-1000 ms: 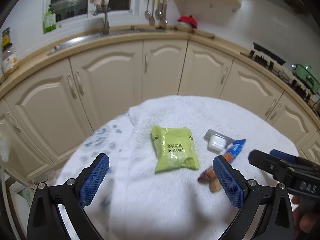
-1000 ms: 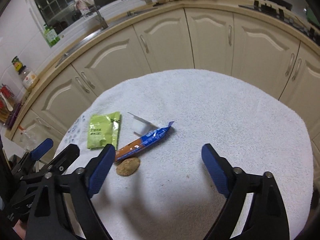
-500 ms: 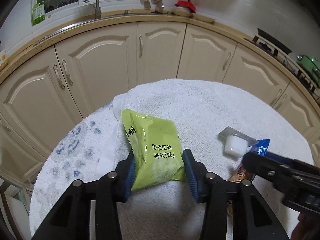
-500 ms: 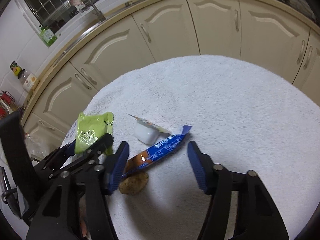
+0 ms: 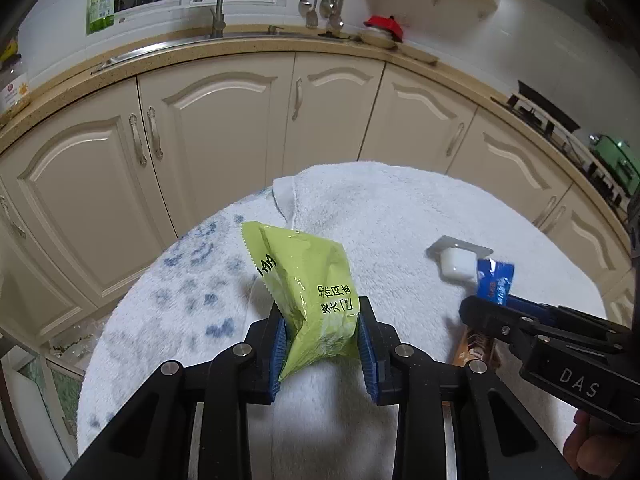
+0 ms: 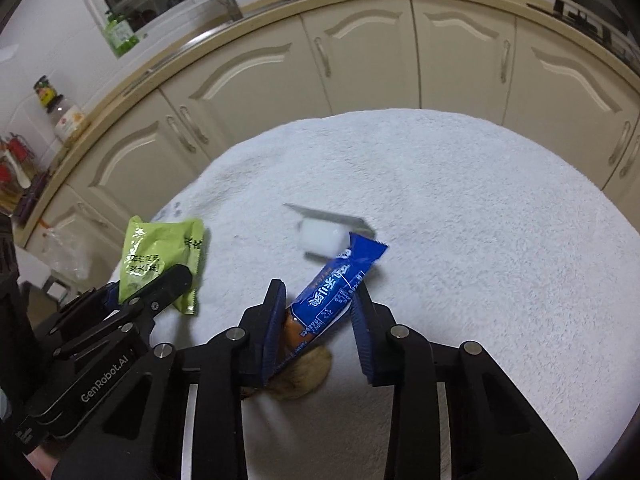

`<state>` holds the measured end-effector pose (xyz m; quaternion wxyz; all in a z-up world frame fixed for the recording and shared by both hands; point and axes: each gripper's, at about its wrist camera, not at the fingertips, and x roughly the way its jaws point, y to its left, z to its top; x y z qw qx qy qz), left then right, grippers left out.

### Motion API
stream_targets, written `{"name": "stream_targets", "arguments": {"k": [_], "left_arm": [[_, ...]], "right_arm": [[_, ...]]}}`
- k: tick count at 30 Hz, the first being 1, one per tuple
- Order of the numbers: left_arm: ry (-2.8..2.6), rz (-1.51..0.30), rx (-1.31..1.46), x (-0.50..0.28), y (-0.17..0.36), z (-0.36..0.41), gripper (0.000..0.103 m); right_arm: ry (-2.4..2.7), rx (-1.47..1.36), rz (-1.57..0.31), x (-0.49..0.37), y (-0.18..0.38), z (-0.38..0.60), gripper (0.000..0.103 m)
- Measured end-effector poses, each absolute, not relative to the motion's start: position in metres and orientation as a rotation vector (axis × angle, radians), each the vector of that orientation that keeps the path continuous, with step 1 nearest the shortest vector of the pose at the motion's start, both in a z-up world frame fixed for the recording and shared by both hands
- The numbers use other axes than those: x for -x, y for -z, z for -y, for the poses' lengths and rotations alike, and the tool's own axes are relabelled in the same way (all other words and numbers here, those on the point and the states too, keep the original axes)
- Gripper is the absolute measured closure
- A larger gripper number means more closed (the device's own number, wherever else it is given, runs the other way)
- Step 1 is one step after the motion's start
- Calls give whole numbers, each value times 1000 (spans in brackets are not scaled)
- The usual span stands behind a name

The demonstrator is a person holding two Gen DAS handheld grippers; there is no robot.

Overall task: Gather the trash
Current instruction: 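Grasp the green snack bag with the left tool while the right tool grasps the blue-wrapped bar, then carry both items to the blue bin and open both tools over it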

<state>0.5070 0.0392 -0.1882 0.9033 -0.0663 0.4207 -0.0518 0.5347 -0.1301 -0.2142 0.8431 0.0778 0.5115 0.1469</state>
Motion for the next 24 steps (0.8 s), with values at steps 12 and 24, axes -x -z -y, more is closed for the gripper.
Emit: {"name": "stream_targets", "arguments": {"k": [12, 24], "left_arm": [[97, -836, 153, -443, 182, -58, 76], [131, -732, 151, -341, 139, -48, 76]], "right_arm": [[-423, -83, -1081, -518, 208, 93, 89], [-448, -178, -955, -465, 159, 131, 89]]}}
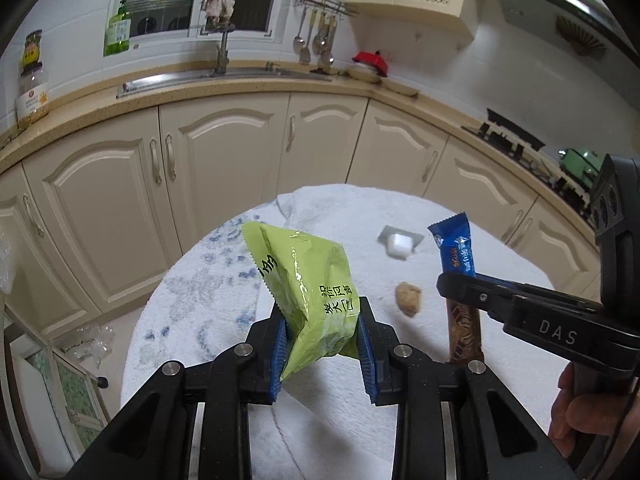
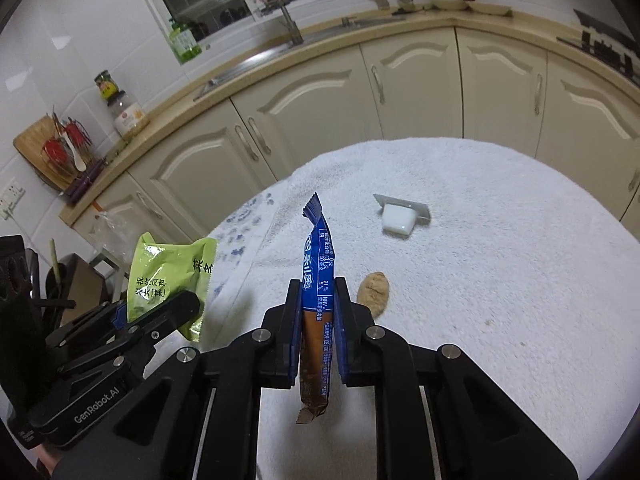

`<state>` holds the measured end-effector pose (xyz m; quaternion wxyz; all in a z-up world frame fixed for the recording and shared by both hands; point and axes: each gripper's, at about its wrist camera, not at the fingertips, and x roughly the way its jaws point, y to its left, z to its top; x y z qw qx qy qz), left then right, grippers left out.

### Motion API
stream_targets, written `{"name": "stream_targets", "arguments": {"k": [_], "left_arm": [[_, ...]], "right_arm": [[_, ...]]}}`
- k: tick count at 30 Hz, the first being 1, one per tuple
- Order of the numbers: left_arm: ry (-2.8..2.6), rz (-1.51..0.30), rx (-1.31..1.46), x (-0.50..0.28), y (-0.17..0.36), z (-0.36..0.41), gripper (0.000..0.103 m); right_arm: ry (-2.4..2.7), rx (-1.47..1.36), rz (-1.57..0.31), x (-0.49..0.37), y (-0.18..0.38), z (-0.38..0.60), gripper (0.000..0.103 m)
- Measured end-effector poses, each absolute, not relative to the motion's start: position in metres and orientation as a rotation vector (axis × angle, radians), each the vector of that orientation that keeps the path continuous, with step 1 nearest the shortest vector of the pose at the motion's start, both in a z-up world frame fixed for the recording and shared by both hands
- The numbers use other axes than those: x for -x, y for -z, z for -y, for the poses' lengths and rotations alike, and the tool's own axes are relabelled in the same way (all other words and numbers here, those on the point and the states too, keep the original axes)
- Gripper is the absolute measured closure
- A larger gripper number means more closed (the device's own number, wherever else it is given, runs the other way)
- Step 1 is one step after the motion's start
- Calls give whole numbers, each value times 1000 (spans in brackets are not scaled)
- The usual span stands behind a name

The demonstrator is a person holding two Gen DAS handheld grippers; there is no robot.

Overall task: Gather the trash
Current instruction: 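Carry both items to the blue bin and open both tools over it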

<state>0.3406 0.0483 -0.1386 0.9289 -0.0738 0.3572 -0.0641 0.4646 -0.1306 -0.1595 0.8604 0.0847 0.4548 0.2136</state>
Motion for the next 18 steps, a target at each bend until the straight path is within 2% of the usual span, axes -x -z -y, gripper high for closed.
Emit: {"name": "stream_targets", "arguments": {"k": [18], "left_arm": [[252, -578, 56, -228, 87, 34, 76]], "right_arm": [[-336, -252, -754, -367, 86, 241, 89]]}}
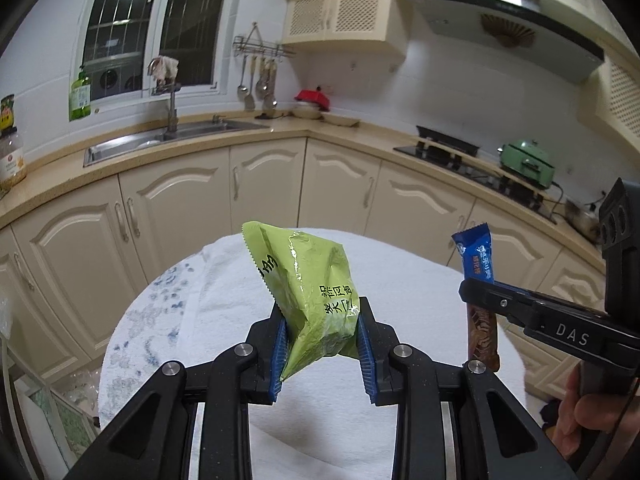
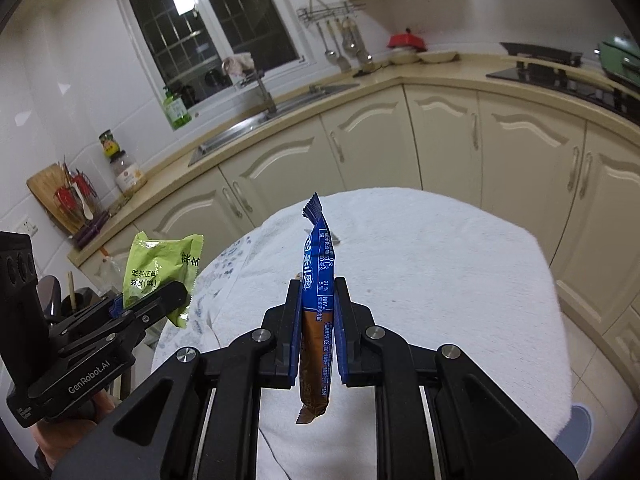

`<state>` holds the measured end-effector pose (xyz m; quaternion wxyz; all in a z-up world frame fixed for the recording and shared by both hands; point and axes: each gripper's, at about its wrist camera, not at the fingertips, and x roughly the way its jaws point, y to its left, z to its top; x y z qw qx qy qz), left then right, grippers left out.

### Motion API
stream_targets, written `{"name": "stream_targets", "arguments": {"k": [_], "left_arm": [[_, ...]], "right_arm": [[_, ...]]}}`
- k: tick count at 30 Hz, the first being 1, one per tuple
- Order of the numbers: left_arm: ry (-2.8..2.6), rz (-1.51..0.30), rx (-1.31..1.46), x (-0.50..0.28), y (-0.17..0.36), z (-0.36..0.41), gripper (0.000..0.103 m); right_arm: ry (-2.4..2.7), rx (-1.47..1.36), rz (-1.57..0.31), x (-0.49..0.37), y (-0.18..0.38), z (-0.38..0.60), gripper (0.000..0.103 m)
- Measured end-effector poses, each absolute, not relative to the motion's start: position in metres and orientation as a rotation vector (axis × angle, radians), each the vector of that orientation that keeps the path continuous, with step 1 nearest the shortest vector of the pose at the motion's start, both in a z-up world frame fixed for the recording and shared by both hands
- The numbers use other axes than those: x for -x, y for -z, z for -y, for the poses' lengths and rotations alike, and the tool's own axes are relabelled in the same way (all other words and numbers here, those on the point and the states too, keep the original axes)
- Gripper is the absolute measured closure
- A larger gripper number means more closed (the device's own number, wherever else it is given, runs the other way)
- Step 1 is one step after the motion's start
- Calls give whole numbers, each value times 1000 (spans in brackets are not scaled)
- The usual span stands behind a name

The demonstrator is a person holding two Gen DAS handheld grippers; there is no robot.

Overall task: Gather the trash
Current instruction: 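Carry both items to the blue bin and open both tools over it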

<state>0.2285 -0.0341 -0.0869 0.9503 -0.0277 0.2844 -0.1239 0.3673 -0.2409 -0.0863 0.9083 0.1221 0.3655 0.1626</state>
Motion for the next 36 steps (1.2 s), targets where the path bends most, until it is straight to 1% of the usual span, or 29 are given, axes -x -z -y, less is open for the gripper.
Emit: {"name": "stream_targets", "arguments": {"k": [16, 24, 32, 36], "left_arm": [[373, -489, 1, -149, 61, 95, 76], [519, -489, -41, -139, 60, 156, 76], [696, -513, -100, -132, 67, 239, 76], [780, -541, -123, -146, 74, 274, 76]], "right_arm": [[-241, -308, -600, -295, 43, 323, 89], [-104, -375, -554, -252, 39, 399, 89], [95, -442, -526, -203, 45, 492, 89], [196, -473, -529, -179, 53, 538, 89]]}}
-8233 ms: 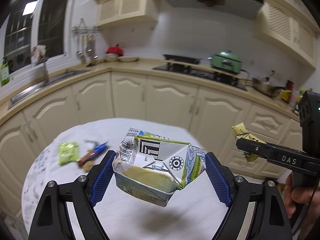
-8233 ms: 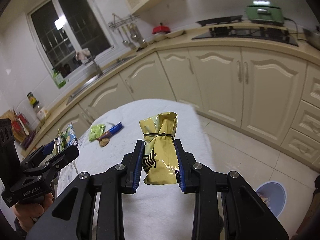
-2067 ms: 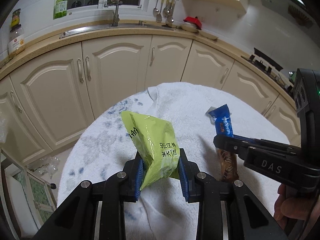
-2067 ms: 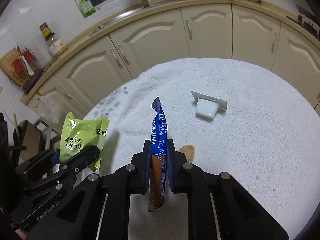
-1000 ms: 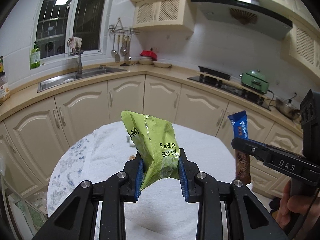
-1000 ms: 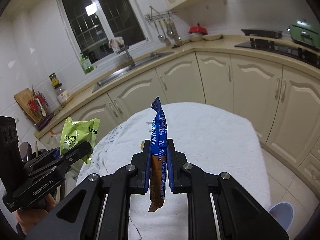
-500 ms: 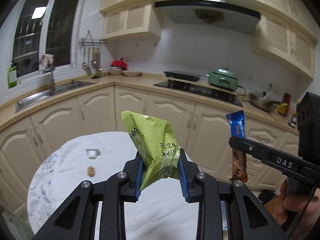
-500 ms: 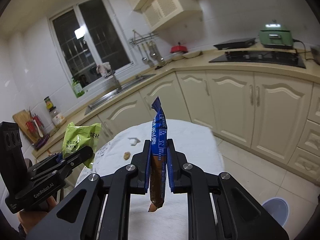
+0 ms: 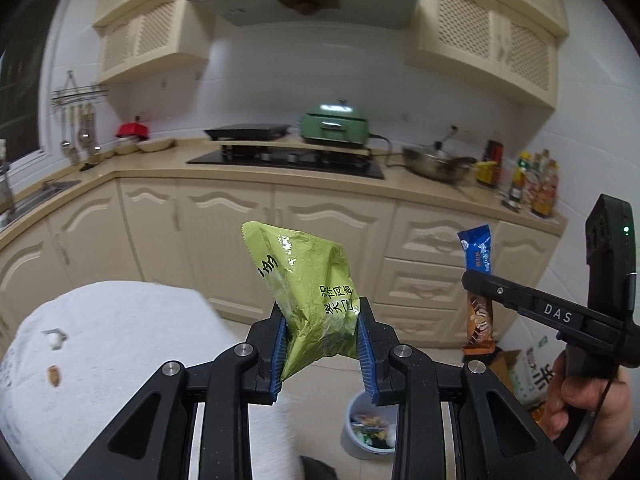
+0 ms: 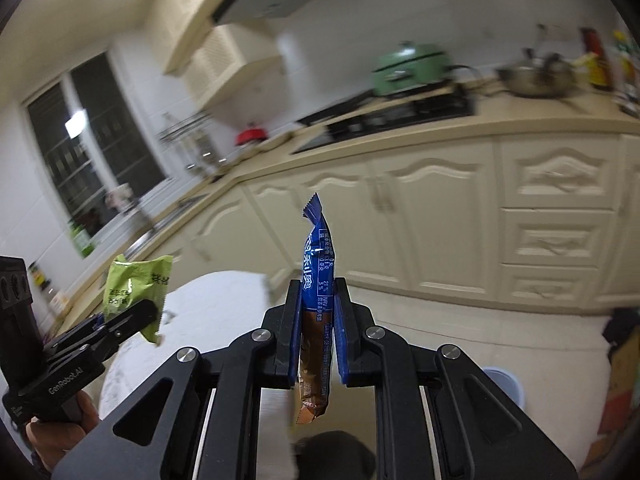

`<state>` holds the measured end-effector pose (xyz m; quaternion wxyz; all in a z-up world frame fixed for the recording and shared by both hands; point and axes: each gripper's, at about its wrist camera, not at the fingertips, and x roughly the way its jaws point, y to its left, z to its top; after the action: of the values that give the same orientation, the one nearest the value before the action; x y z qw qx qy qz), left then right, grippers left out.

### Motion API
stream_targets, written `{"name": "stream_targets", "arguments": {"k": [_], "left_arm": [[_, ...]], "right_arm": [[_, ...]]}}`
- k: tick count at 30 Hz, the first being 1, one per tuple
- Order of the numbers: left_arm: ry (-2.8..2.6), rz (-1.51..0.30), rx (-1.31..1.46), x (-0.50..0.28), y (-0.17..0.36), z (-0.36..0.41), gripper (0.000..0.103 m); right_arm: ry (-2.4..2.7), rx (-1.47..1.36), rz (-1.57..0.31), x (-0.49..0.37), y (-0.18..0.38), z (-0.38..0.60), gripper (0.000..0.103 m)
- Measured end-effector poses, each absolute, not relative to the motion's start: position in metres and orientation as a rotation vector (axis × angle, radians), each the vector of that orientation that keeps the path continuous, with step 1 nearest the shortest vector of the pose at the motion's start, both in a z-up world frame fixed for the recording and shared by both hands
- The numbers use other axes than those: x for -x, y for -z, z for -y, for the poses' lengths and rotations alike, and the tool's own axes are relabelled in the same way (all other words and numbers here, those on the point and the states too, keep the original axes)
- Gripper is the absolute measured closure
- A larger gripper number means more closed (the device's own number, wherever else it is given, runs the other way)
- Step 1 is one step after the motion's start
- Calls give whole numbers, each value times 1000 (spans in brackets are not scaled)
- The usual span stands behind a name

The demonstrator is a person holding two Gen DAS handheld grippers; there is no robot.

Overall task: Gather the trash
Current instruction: 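Carry both items to the blue bin and open both tools over it, then return both tools to the table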

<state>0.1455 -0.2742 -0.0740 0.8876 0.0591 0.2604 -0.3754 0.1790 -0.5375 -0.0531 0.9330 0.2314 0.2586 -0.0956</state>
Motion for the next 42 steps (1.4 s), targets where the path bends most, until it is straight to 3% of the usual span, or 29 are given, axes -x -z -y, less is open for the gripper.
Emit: {"name": "stream_targets", "arguments": {"k": [8, 19, 23, 24, 25, 26, 30, 33, 35, 37, 42], "left_arm": [[912, -643, -175, -190, 95, 345, 76], [1012, -856, -291, -271, 150, 493, 76], [1009, -945, -371, -300, 181, 564, 69], [1001, -976, -395, -309, 191, 576, 54], [991, -1015, -408, -319, 201, 588, 45], [965, -1031, -403, -327, 208, 592, 35], [933, -1058, -406, -350, 218, 606, 22], [900, -1032, -411, -354, 214, 600, 9], [884, -1008, -405, -359, 209, 598, 4], [858, -976, -400, -359, 201, 589, 1], [831, -898, -382, -349, 179, 567, 1]], "right_arm": [[347, -544, -577, -150, 87, 608, 89], [445, -691, -714, -140, 177, 678, 89], [465, -727, -772, -147, 207, 695, 86], [469, -738, -791, -148, 216, 698, 85], [480, -750, -809, -149, 223, 701, 83], [495, -764, -819, -148, 230, 704, 72], [511, -797, -825, -139, 242, 708, 55], [527, -811, -833, -135, 245, 708, 32], [540, -821, -829, -134, 245, 706, 14], [559, -819, -832, -135, 243, 703, 3], [590, -793, -831, -140, 230, 692, 0]]}}
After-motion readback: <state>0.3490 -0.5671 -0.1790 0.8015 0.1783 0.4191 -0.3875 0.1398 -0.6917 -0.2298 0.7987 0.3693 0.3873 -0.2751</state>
